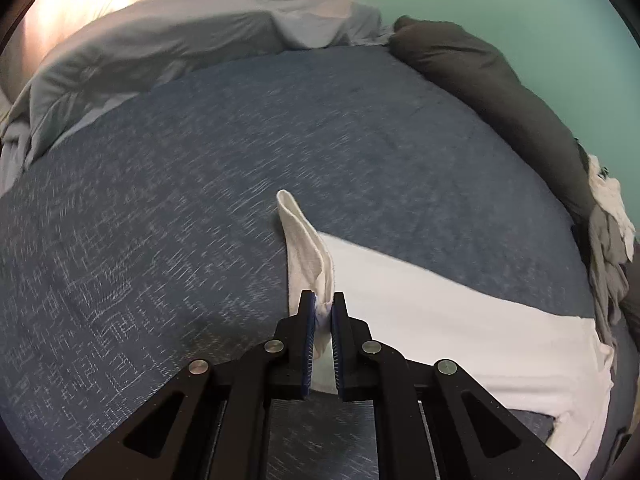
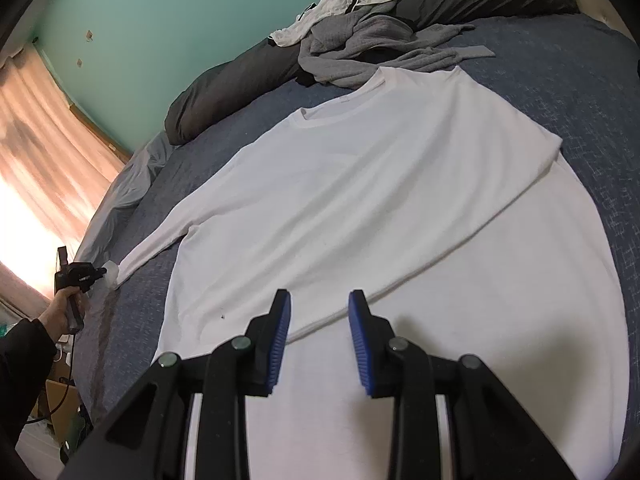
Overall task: Fold clothes
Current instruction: 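Pinch the extended sleeve cuff with the left gripper, fold it across the shirt, release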
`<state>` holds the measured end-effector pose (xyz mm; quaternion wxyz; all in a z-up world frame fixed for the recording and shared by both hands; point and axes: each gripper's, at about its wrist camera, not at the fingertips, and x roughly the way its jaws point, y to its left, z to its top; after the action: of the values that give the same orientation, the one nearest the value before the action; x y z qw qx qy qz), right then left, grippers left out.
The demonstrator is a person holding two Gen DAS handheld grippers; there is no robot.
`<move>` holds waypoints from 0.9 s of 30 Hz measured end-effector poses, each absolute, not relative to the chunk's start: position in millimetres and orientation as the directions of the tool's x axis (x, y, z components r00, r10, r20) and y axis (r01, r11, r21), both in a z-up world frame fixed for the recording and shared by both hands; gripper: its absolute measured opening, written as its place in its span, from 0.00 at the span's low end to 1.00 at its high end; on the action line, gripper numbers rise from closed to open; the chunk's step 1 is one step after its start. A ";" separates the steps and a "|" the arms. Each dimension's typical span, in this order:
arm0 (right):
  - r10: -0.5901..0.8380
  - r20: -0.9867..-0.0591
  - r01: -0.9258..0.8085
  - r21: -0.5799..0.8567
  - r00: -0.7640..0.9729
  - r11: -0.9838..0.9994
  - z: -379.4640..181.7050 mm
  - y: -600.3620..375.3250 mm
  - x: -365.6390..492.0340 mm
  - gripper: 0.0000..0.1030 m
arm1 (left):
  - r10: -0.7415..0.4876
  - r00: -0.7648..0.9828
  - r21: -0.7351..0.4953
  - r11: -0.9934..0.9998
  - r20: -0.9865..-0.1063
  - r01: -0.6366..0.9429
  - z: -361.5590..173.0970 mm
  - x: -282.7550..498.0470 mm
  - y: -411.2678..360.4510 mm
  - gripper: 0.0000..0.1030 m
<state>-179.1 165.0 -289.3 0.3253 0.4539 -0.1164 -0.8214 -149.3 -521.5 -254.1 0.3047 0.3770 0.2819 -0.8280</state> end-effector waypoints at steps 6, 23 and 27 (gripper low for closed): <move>-0.645 -0.661 0.416 0.499 -0.385 -0.760 -288.9 171.6 -180.5 0.29 | -0.271 -0.580 -0.251 -0.706 -0.768 0.662 -227.3 -164.8 -503.0 0.08; -0.679 -0.630 0.343 0.586 -0.377 -0.734 -291.3 205.2 -194.9 0.29 | -0.041 -0.741 -0.296 -0.901 -0.670 0.317 -111.8 -257.3 -317.8 0.08; -0.685 -0.632 0.326 0.603 -0.361 -0.728 -294.4 212.5 -199.6 0.47 | 0.009 -0.746 -0.271 -0.935 -0.666 0.230 -92.9 -281.1 -256.2 0.08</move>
<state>-199.6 212.5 -294.4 0.3151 0.4691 -0.1912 -0.8026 -281.1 -256.2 -92.9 0.0601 0.3512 0.1703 -0.9187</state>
